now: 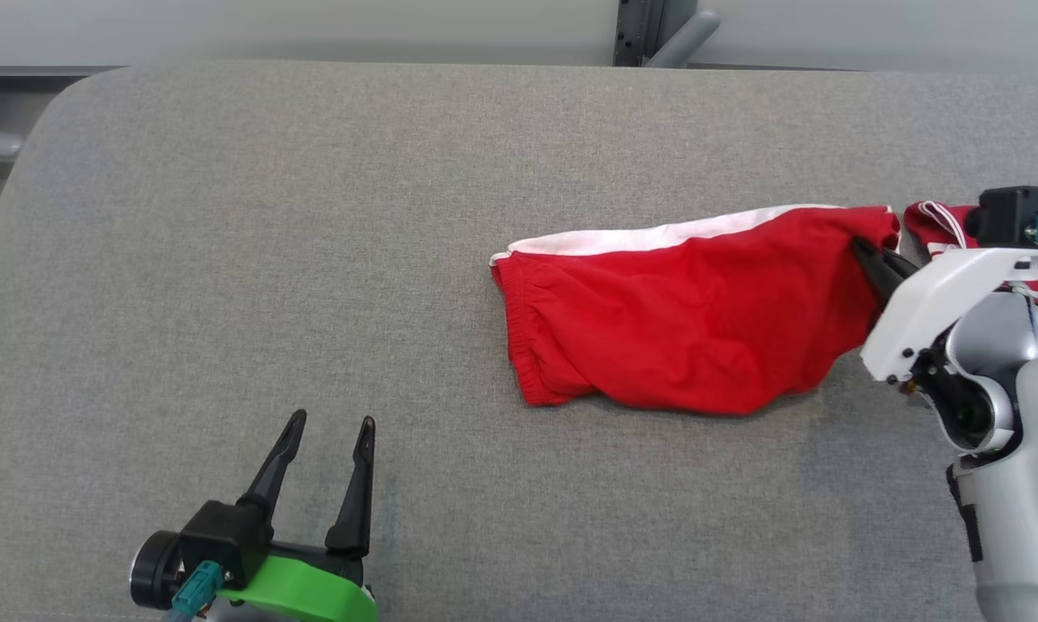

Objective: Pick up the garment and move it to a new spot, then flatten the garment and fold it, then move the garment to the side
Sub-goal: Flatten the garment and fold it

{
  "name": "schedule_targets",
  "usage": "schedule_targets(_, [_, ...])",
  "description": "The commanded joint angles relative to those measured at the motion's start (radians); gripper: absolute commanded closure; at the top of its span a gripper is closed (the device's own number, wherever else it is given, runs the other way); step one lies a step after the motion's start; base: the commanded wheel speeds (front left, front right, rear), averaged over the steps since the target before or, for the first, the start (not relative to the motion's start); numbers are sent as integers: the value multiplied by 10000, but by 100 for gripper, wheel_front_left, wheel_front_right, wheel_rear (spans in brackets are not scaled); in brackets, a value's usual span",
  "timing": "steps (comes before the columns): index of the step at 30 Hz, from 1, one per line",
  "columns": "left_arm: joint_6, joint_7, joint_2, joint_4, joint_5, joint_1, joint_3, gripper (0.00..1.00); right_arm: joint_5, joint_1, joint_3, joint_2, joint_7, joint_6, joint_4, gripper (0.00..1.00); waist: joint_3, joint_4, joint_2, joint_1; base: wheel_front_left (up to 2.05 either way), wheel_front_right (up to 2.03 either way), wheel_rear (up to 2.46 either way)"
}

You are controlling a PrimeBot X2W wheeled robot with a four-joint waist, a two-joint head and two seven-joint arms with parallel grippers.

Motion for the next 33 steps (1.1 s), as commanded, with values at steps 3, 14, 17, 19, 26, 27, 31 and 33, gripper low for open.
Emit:
schedule_targets(3, [-122, -27, -111, -43, 137, 236, 73, 0, -144, 200, 323, 528, 364, -1, -734, 100, -157, 81, 0, 0, 0, 0, 0])
schedule_targets(14, [-516, -27, -477, 235, 355, 16, 102, 0, 854, -504, 2201, 1405, -562, -1, 330, 100, 112, 574, 0, 0, 0, 0, 0])
schedule_targets(17, [-624, -27, -568, 387, 428, -99, 31, 0, 1530, -1100, 2939, 1408, -1313, -1, 1451, 100, 226, 757, 0, 0, 0, 0, 0])
schedule_targets(19, [-703, -27, -655, 482, 467, -188, -25, 0, 1900, -1543, 3417, 1405, -1747, -1, 2163, 100, 283, 904, 0, 0, 0, 0, 0])
schedule_targets(26, [-899, -26, -910, 875, 585, -390, -120, 0, 3328, -2892, 5174, 1404, -2903, -1, 4361, 100, 359, 1419, 0, 0, 0, 0, 0])
schedule_targets(27, [-923, -26, -947, 913, 600, -414, -130, 0, 3511, -3040, 5403, 1401, -3018, -1, 4625, 100, 355, 1490, 0, 0, 0, 0, 0])
schedule_targets(31, [-978, -26, -1033, 1050, 625, -428, -142, 0, 4006, -3430, 6048, 1406, -3363, -1, 5420, 100, 335, 1679, 0, 0, 0, 0, 0])
schedule_targets(33, [-985, -26, -1071, 1119, 633, -403, -107, 0, 4355, -3619, 6464, 1406, -3633, -1, 5817, 100, 301, 1749, 0, 0, 0, 0, 0])
